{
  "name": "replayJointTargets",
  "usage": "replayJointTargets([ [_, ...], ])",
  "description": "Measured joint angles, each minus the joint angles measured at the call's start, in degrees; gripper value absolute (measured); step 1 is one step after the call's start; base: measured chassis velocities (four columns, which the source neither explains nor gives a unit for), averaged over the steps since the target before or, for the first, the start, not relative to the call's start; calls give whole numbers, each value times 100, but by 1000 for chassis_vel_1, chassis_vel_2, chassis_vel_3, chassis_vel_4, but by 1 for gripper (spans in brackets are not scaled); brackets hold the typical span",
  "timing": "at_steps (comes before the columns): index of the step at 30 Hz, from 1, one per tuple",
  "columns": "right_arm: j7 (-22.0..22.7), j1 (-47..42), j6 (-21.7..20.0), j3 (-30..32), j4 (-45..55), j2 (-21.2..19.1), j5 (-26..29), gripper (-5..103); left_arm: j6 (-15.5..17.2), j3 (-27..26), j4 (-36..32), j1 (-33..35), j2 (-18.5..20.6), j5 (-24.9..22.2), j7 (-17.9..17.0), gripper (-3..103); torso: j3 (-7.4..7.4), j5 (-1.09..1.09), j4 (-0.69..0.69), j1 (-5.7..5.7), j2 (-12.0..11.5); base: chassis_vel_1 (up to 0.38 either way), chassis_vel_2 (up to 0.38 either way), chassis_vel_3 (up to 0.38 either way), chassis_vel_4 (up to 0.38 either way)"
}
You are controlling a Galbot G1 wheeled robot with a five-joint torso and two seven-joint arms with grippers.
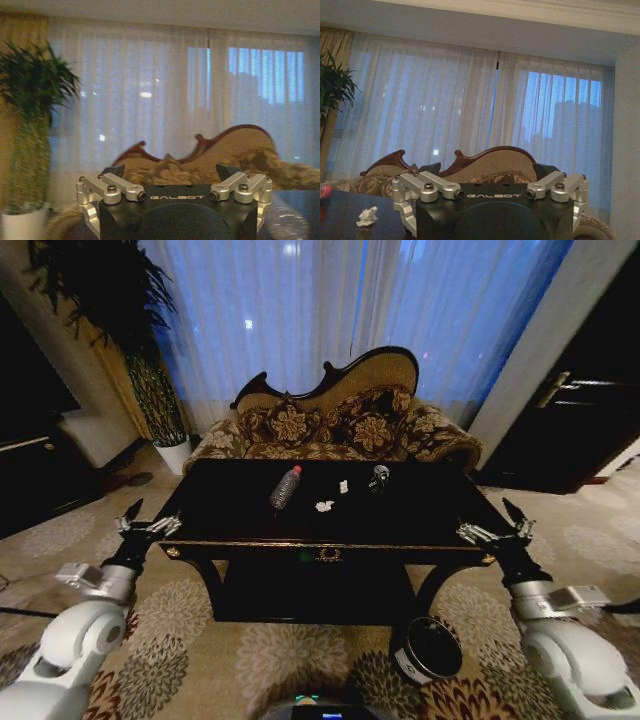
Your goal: Move to the front of the table and place the trash on the table into the trash bin.
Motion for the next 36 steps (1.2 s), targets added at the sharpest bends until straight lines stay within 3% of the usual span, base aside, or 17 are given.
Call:
replayJointTargets([
  [8, 12, 69, -4, -61, 10, -85, 17, 100, 384, 179, -239, -97, 350, -773, -64, 100, 0, 1, 0, 1, 0, 0, 0, 0, 0],
  [18, 14, 200, -16, -223, -42, -180, 25, 100, 673, 351, -36, -264, 610, -1563, -282, 100, 0, 0, 1, 2, -1, 0, 0, 0, 0],
  [25, 11, 183, -16, -224, -39, -174, 23, 100, 728, 507, 143, -438, 953, -1660, -290, 100, 0, 0, -1, 1, -1, 0, 0, 0, 0],
  [30, 11, 201, -16, -269, -4, -171, 11, 100, 810, 743, 385, -686, 1450, -1630, -289, 99, 1, 0, 0, 1, -1, 0, 0, 0, 0],
  [36, 11, 198, -20, -281, 24, -169, 13, 100, 759, 1432, 660, -1239, 1957, -1621, -130, 99, 0, 0, 1, 1, -1, 0, 0, 0, 0],
])
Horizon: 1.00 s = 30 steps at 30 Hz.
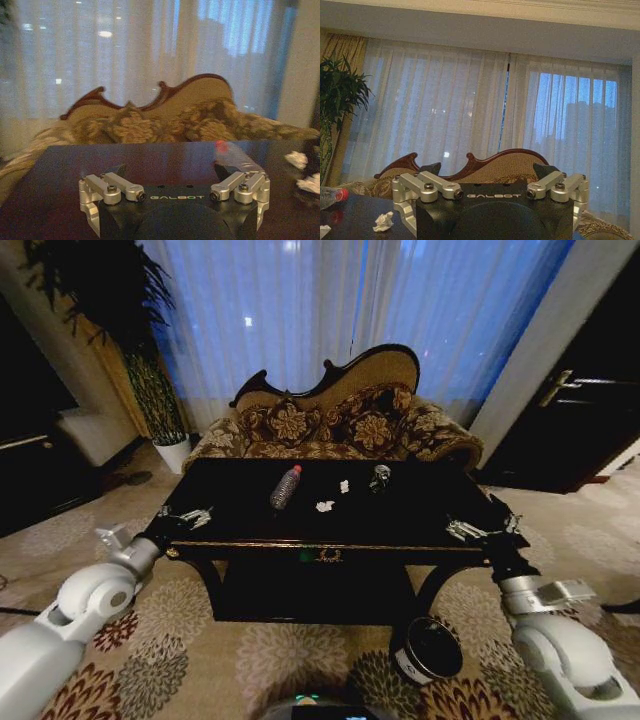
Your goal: Move to the front of the table and place the trash on the table into the trash bin.
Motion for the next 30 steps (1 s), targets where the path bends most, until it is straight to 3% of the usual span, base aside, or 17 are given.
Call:
replayJointTargets([
  [9, 4, -52, -13, 85, 38, 17, 34, 100, -1, 1347, 173, -1379, 141, -80, 16, 99, 0, -1, -1, 0, 0, 0, 0, 0, 0],
  [21, 14, -50, -50, 89, 42, 78, 42, 100, 4, 2598, 462, -2351, 5, -46, 11, 99, 0, 1, 0, 0, 0, 0, 0, 0, 0],
  [26, 15, -68, -51, 112, 27, 102, 39, 100, 75, 3107, 620, -3030, -124, -305, -148, 99, 0, 1, -1, 0, 0, 0, 0, 0, 0],
  [29, 14, -103, -45, 117, 5, 138, 6, 100, 255, 3321, 609, -3412, -246, -882, -534, 98, 0, 0, 0, 0, 0, 0, 0, 0, 0],
  [30, 14, -103, -45, 117, 5, 138, 6, 100, 255, 3321, 609, -3412, -246, -882, -534, 98, 0, 0, 0, 0, 0, 0, 0, 0, 0],
])
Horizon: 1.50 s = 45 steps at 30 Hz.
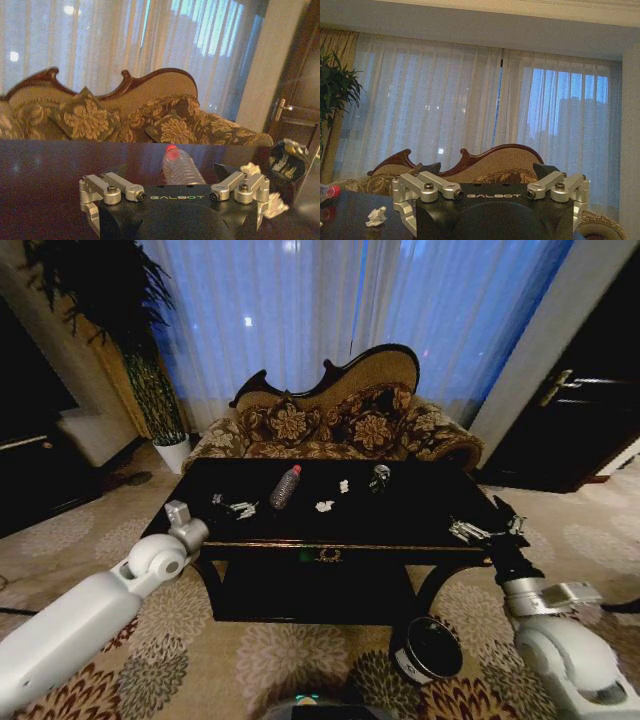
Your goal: Move to the front of the table and place the trash on the table into the trash bin.
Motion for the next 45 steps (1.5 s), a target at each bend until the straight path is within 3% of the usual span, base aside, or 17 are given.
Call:
replayJointTargets([
  [10, -16, 7, 19, -87, -22, 124, -98, 100, 313, 636, 190, -844, -37, -193, -396, 99, 0, -1, 1, 0, 0, 0, 0, 0, 0],
  [21, -45, -2, 57, -189, -15, 231, -153, 100, 715, 1290, 407, -1776, -436, -1069, -900, 103, 0, 0, 0, 0, 0, 0, 0, 0, 0],
  [26, -47, -18, 76, -164, -14, 254, -151, 100, 906, 1606, 500, -2108, -489, -1273, -1048, 99, 0, 0, -1, 0, 0, 0, 0, 0, 0],
  [34, -52, -22, 94, -199, 15, 388, -180, 100, 1532, 1867, 576, -2251, -415, -1591, -1288, 99, 0, -1, 1, -1, 0, 0, 0, 0, 0],
  [38, -54, -40, 98, -192, 22, 391, -175, 100, 1578, 2000, 707, -2426, -465, -1610, -1286, 96, 0, 0, 0, -1, 0, 0, 0, 0, 0],
  [45, -62, -72, 132, -158, 33, 417, -151, 100, 1589, 2197, 910, -2756, -538, -1804, -1283, 100, 0, 1, 0, 0, 0, 0, 0, 0, 0],
])
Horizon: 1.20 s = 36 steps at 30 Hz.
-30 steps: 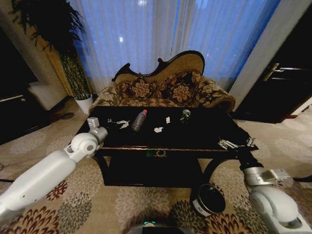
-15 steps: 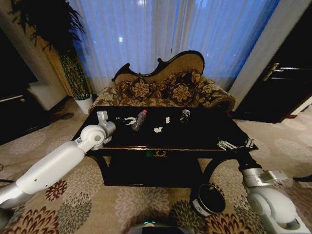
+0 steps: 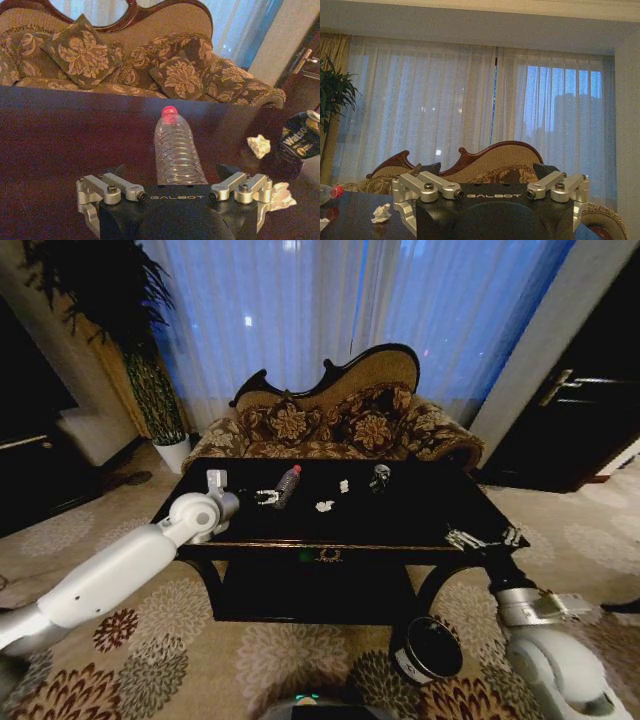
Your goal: Move to the front of the table and place the trash on the table into the trash bin.
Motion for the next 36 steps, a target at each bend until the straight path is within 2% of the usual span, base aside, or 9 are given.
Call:
replayJointTargets([
  [10, -1, 41, -8, -18, 46, 27, 42, 100, -28, 367, 506, -144, -439, 250, 52, 100, 0, -1, 0, 0, 0, 0, 0, 0, 0],
  [27, -23, 113, -10, -46, -9, 28, 102, 100, -42, 714, 790, -437, -527, 265, 152, 99, 0, 0, 0, 0, 0, 0, 0, 0, 0],
  [36, -35, 113, -10, -27, 5, 49, 150, 100, -98, 843, 941, -533, -662, 448, 222, 98, 0, -1, 0, 0, 0, 0, 0, 0, 0],
])
